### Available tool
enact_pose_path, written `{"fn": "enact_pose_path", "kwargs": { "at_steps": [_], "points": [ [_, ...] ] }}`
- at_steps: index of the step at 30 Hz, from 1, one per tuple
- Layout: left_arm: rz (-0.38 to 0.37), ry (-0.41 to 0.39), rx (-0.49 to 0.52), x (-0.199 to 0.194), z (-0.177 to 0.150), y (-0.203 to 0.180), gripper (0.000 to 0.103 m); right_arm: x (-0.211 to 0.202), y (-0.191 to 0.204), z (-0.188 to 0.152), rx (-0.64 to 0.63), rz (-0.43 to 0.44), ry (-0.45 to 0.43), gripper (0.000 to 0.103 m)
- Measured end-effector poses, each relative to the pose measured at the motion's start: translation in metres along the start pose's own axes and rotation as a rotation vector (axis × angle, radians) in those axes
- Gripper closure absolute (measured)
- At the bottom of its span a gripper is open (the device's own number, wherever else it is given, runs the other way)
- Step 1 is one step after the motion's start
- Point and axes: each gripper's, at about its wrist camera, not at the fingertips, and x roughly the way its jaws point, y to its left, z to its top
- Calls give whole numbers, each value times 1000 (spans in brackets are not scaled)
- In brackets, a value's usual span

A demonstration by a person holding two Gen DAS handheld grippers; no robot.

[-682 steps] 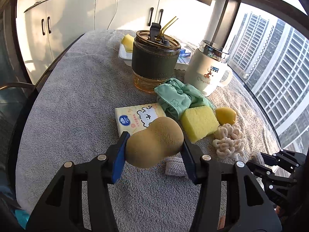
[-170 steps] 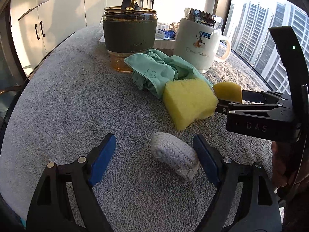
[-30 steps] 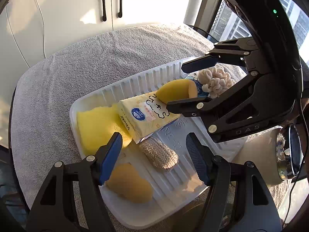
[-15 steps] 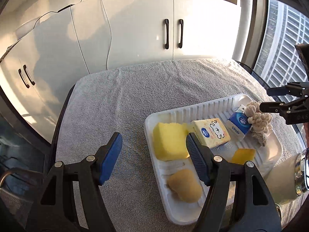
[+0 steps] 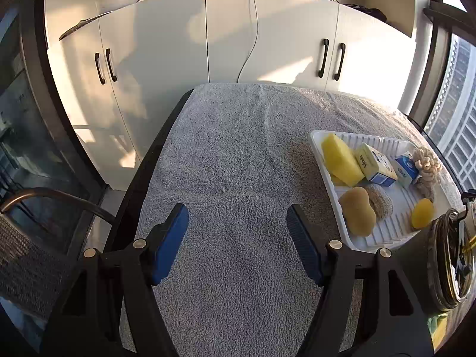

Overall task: Organize soft objects
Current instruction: 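Move both open tools back toward the mint cloth and yellow sponge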

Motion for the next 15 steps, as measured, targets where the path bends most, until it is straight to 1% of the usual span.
{"fn": "enact_pose_path", "kwargs": {
  "at_steps": [4, 8, 12, 15],
  "points": [
    [-12, 2, -10, -16, -32, 10, 36, -9, -17, -36, 44, -2, -1, 29],
    [-11, 19, -5, -30, -64, 11, 36, -18, -27, -71, 93, 1, -3, 29],
    [-46, 33, 21, -48, -95, 3, 36, -35, -29, -104, 143, 21, -13, 29],
    [-83, 37, 45, -63, -114, -11, 36, -51, -20, -129, 154, 18, -35, 29]
  ]
}}
